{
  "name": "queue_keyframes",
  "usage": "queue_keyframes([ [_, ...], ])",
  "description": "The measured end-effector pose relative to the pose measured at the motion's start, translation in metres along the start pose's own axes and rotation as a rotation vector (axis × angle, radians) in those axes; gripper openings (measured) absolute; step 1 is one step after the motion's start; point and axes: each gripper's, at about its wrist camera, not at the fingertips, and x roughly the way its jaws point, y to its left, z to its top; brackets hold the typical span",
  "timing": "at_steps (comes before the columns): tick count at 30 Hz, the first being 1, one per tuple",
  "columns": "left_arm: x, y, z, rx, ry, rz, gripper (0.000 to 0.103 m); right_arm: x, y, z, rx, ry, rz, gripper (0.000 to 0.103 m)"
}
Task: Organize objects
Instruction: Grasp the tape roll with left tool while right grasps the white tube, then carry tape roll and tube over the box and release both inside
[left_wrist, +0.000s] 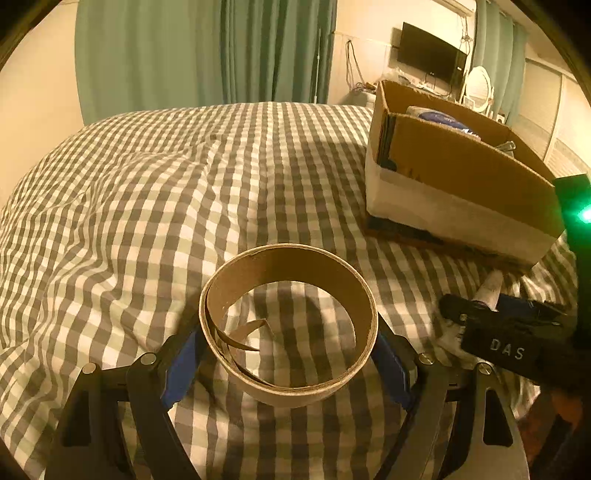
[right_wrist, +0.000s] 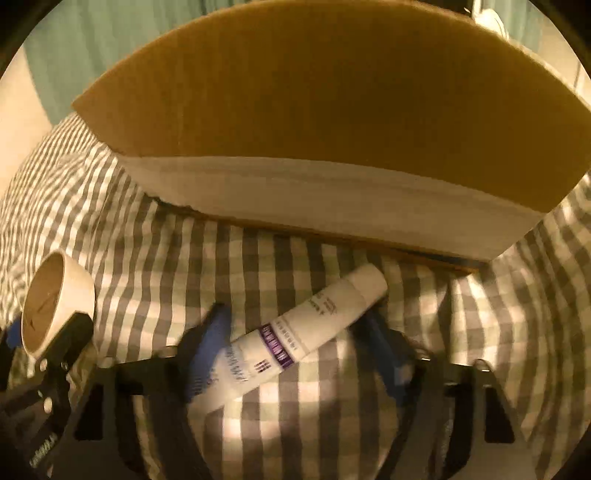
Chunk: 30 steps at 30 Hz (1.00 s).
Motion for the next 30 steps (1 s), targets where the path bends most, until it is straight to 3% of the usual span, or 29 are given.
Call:
queue_keyframes([
  [7, -0.022, 0.011, -0.015, -0.005, 0.004, 0.007, 0.085, -0.025, -0.013, -0.016, -0.024, 0.031, 0.001, 0.017],
  [18, -0.078, 0.024, -0.047, -0.018, 0.025, 0.011, 0.085, -0.076, -0.02, -0.052, -0.012, 0.007, 0.091, 0.016],
  [26, -0.142, 0.001, -0.015, 0.07, -0.091, 0.022, 0.085, -0.158, -0.016, -0.046, -0.071, -0.178, 0.092, 0.016],
  [30, -0.168, -0.027, 0.01, 0.134, -0.15, -0.018, 0.085, -0.202, -0.018, -0.026, -0.094, -0.287, 0.093, 0.016],
])
